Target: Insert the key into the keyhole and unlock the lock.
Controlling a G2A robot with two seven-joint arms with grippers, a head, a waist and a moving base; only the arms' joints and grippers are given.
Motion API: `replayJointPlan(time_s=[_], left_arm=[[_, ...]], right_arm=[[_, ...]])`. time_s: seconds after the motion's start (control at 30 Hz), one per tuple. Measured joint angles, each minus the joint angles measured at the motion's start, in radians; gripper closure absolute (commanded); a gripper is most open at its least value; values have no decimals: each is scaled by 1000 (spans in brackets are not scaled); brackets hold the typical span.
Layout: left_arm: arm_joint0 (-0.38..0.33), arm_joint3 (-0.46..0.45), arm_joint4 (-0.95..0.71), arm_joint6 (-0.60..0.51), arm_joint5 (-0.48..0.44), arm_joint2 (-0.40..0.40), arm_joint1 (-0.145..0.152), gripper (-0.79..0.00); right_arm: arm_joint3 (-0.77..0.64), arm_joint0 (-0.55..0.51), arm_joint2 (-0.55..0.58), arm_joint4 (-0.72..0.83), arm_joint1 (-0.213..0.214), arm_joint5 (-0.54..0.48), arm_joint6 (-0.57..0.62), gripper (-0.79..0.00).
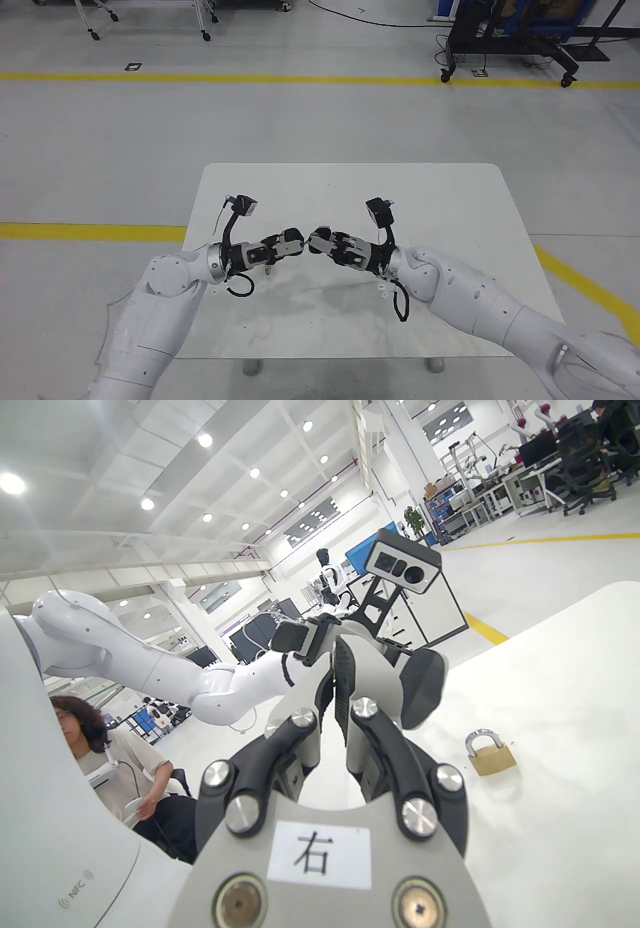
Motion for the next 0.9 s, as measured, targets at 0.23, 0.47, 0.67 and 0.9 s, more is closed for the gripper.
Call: replayJointPlan(time_s=[0.23, 0.47, 0.67, 0.9], left_arm=[[13, -18, 36, 32, -15, 4, 6, -43], [18, -26, 57, 54, -20, 15, 11, -68], [15, -22, 55, 68, -18, 20, 14, 0], [14, -22, 53, 85, -21, 21, 19, 0]], right_arm=[[50, -2, 14, 100, -16, 0, 100, 0], [55, -19, 56, 175, -26, 0, 203, 0], [61, -37, 99, 230, -36, 0, 293, 0], [75, -56, 147, 288, -52, 0, 406, 0]])
